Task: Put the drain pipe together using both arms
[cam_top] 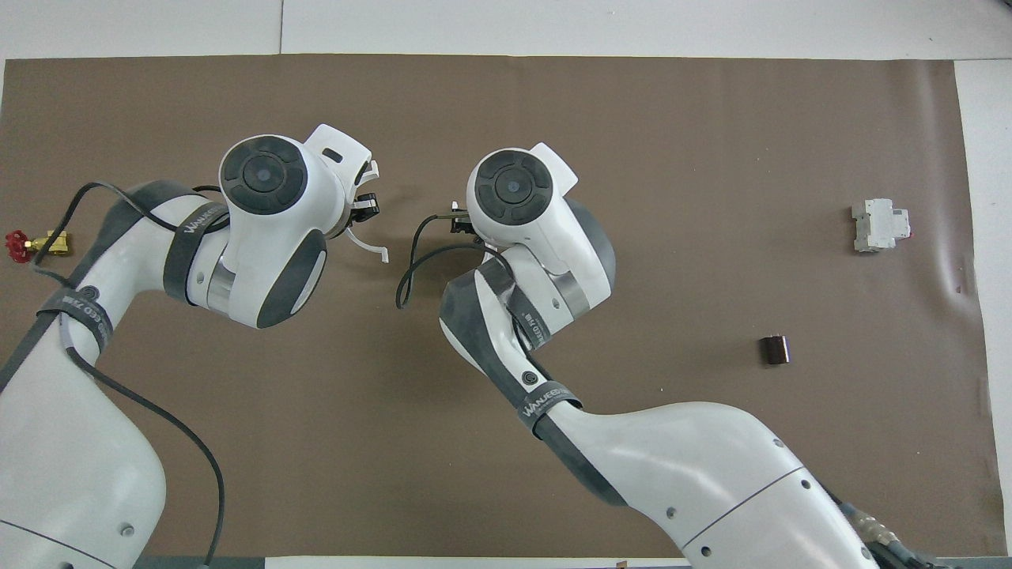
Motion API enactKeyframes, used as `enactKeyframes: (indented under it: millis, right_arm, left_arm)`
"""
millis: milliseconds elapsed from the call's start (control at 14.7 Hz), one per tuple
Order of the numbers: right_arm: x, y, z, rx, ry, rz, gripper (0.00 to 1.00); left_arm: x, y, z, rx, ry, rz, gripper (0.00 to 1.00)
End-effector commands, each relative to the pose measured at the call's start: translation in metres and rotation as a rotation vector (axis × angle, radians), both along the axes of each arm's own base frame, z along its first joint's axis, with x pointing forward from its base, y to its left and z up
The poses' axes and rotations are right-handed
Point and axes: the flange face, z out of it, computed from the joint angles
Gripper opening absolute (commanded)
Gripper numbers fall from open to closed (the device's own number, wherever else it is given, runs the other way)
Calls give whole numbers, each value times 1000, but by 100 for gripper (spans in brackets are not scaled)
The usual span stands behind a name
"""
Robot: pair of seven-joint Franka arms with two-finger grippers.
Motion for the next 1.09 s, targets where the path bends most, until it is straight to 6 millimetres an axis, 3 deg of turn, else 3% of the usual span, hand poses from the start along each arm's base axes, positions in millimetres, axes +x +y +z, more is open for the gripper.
enactKeyframes:
  millis: [0, 204, 340, 408, 545, 817, 885, 1021]
  right_arm:
    - [19, -80, 58, -20, 22, 28, 100]
    - [28, -174, 111, -32, 68, 20, 100]
    - [21, -234, 145, -30, 117, -7, 100]
    - [17, -254, 155, -27, 138, -15, 100]
    - [4, -285, 177, -25, 176, -45, 100]
    - [-39, -352, 245, -4, 199, -29, 100]
    - [-48, -373, 251, 0, 209, -18, 100]
    - [-58, -390, 240, 1, 238, 19, 100]
  left_arm:
    - [6, -27, -8, 26, -38, 22, 0]
    - [0, -47, -19, 10, -57, -2, 0]
    - [-1, -51, -22, -1, -73, -14, 0]
    - [-3, -53, -28, 1, -67, -19, 0]
    - [-7, -62, -33, -5, -72, -37, 0]
    - [-23, -71, -48, 7, -47, -64, 0]
    - [-28, -71, -51, 12, -38, -70, 0]
    - [-34, -73, -54, 17, -28, -85, 0]
